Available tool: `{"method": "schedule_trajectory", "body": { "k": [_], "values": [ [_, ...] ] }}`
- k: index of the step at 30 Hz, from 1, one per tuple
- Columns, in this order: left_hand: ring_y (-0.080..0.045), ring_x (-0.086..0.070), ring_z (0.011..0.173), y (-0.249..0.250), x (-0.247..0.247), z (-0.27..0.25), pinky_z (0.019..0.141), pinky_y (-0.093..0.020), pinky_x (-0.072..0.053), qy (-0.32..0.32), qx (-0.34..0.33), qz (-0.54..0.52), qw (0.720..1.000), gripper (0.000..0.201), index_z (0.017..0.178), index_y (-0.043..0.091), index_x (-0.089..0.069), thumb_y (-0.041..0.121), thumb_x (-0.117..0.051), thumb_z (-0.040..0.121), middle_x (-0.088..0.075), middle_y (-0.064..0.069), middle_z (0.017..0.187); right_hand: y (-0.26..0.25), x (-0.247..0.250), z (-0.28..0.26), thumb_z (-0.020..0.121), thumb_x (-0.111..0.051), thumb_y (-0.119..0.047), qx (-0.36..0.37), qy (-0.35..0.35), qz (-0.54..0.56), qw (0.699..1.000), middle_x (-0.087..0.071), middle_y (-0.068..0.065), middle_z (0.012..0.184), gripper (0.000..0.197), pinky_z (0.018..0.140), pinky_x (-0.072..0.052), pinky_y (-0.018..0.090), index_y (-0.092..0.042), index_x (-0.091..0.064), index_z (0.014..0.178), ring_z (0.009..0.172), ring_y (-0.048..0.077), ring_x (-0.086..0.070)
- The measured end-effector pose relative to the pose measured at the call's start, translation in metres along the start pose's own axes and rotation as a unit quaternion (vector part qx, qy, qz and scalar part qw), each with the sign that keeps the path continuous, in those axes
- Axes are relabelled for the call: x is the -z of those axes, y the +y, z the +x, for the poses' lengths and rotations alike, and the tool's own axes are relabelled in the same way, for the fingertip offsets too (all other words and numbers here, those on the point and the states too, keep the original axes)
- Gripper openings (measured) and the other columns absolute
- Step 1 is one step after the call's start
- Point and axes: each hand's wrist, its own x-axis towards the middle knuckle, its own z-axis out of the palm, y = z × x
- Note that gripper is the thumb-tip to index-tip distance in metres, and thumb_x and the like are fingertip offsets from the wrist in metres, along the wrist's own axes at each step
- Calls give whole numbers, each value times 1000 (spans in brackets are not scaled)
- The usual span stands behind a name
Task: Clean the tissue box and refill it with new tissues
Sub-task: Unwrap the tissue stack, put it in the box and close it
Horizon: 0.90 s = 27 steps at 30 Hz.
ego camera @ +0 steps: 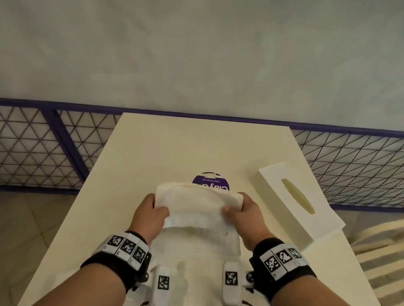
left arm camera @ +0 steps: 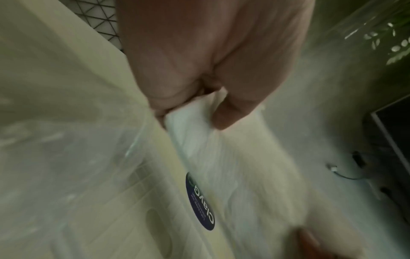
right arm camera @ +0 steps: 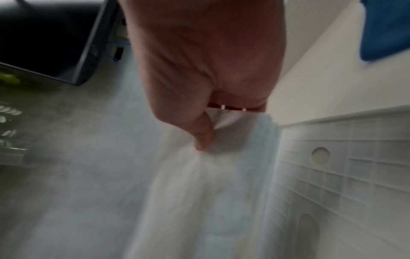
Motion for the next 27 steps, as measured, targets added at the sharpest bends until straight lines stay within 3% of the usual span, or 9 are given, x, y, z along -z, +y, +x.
{"method": "schedule_trajectory", "body": {
  "k": [2,3,5,8,12,16,18,22,27],
  "values": [
    [-22,-56,86,2,-2,-3,68,-28,-45,21,-44,-25,998,31,104,19,-52,-3,-52,83,-61,-6,99,-4,0,-1,83,-60,3,45,23,13,999,-63,7,85,22,51,-51,19,-14,-59,96,72,20,-57],
    [-19,-55,79,2,-2,-3,64,-26,-43,24,-66,-41,997,31,99,19,-53,-6,-51,82,-61,-5,92,-7,1,-2,83,-60,4,67,29,26,997,-62,6,83,21,49,-47,15,-11,-59,97,69,15,-54],
    [-19,-47,67,0,-1,-2,58,-25,-38,20,-78,-59,995,30,89,18,-54,-11,-48,79,-56,-5,78,-4,4,-2,83,-63,4,97,26,44,994,-63,1,82,18,55,-45,13,-10,-59,95,67,7,-54],
    [-21,-45,68,-13,-3,3,59,-26,-37,8,-55,-37,998,30,85,14,-53,-14,-47,77,-52,-7,74,15,3,-3,81,-62,6,72,3,35,997,-61,-2,78,22,59,-44,14,-14,-58,88,63,1,-53],
    [-24,-49,73,-35,-10,6,62,-28,-38,-20,-11,43,999,32,91,15,-52,-13,-49,76,-52,-6,78,50,-4,-4,78,-59,8,15,-21,-47,999,-63,-6,90,35,69,-45,14,-25,-56,89,83,14,-56],
    [-24,-53,85,-43,-12,10,75,-31,-42,-19,14,48,999,30,102,16,-47,-6,-53,82,-55,-4,89,58,-5,1,83,-59,-2,-20,-10,-73,997,-62,-5,91,34,72,-46,24,-32,-51,98,84,16,-57],
    [-25,-57,95,-41,-11,14,82,-31,-44,-23,8,63,998,31,111,17,-45,4,-58,87,-58,-3,100,53,-4,5,87,-58,-8,-23,-5,-73,997,-63,-6,93,30,77,-49,29,-28,-50,108,86,17,-60],
    [-23,-60,90,-35,-8,23,77,-30,-45,7,9,64,998,36,119,15,-47,15,-64,87,-61,-4,105,48,-3,13,87,-60,-13,-64,17,-59,996,-66,-1,94,43,83,-56,40,-17,-45,127,87,23,-66],
    [-23,-59,92,-43,-11,24,83,-31,-46,9,31,133,991,42,125,13,-48,16,-64,86,-64,-8,116,52,-5,11,88,-59,-16,-117,-7,-113,987,-65,8,110,55,75,-49,30,-16,-36,138,88,22,-62]
  ]
}}
